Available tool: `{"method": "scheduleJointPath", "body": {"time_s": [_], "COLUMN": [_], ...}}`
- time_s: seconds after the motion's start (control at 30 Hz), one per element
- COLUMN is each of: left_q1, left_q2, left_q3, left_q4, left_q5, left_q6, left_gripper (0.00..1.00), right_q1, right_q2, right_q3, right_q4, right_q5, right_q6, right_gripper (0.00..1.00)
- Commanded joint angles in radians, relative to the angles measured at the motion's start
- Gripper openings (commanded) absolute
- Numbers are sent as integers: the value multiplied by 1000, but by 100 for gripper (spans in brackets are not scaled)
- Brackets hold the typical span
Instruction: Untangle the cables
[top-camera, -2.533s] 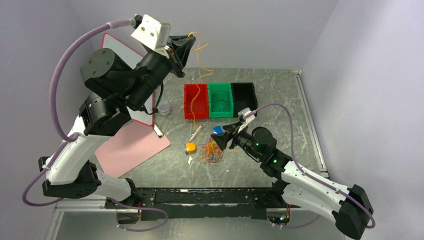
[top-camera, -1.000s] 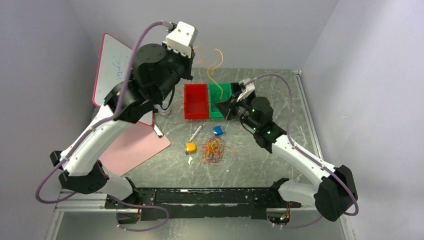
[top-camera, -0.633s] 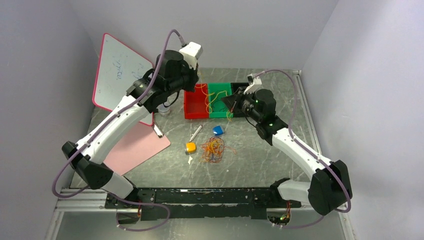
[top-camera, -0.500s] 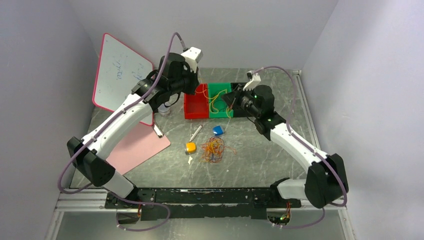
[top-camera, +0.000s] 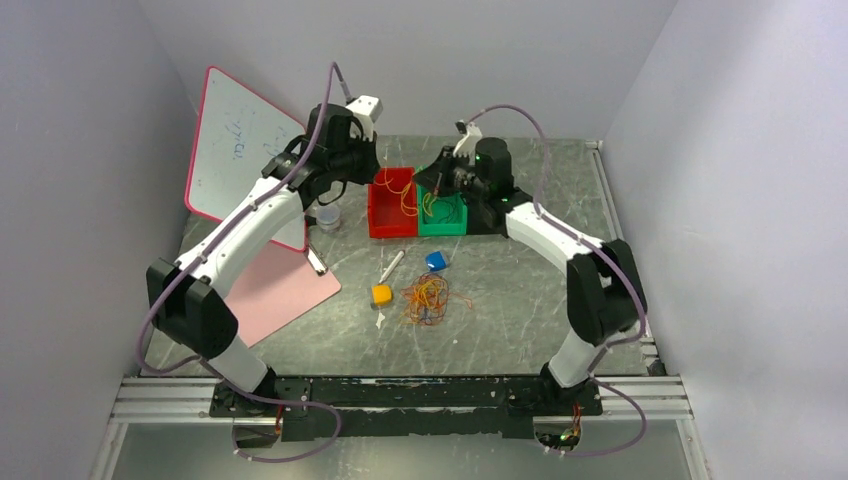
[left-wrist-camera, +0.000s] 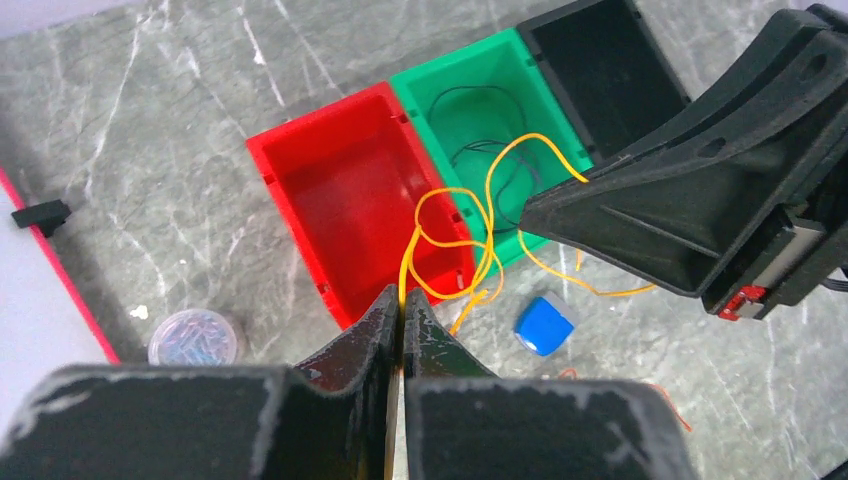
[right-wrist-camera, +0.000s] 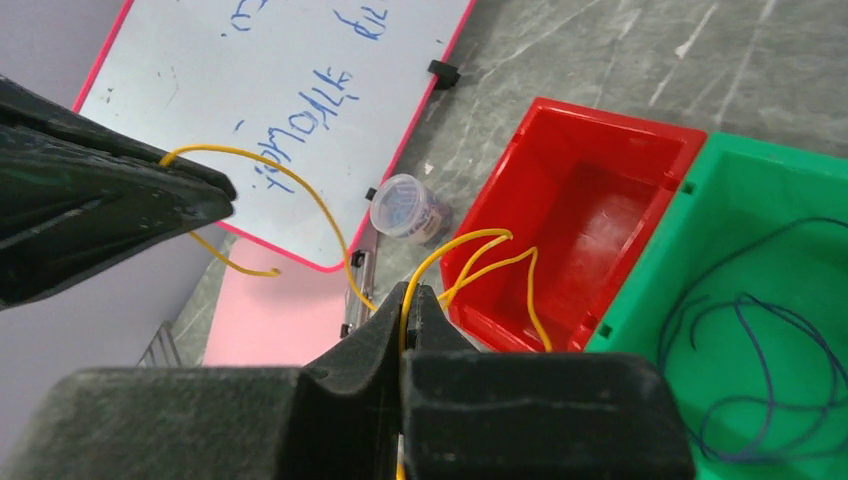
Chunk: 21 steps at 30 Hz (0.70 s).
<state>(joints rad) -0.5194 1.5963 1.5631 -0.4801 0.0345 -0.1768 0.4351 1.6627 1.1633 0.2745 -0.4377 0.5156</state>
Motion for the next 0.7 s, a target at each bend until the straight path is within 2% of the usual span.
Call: {"method": "scheduleJointPath", "body": {"time_s": [0.0, 0.2, 0.37, 0.67], "left_q1": [39, 67, 73, 74], "left_q2": [49, 100, 148, 218], "left_q3": [15, 48, 83, 125], "left_q4": [37, 15, -19, -53], "left_q5": [15, -10, 18, 9], "left_q6": [-5, 6, 35, 74], "left_gripper": [7, 7, 7, 7], "right_q1": [30, 93, 124, 125], "right_q2": [104, 273, 348, 474], "right_q3": [120, 256, 276, 333], "right_q4": [25, 36, 109, 173], "right_q5": [-61, -29, 81, 133], "right_q6": [8, 2, -49, -94], "right_gripper": [0, 0, 0, 0]}}
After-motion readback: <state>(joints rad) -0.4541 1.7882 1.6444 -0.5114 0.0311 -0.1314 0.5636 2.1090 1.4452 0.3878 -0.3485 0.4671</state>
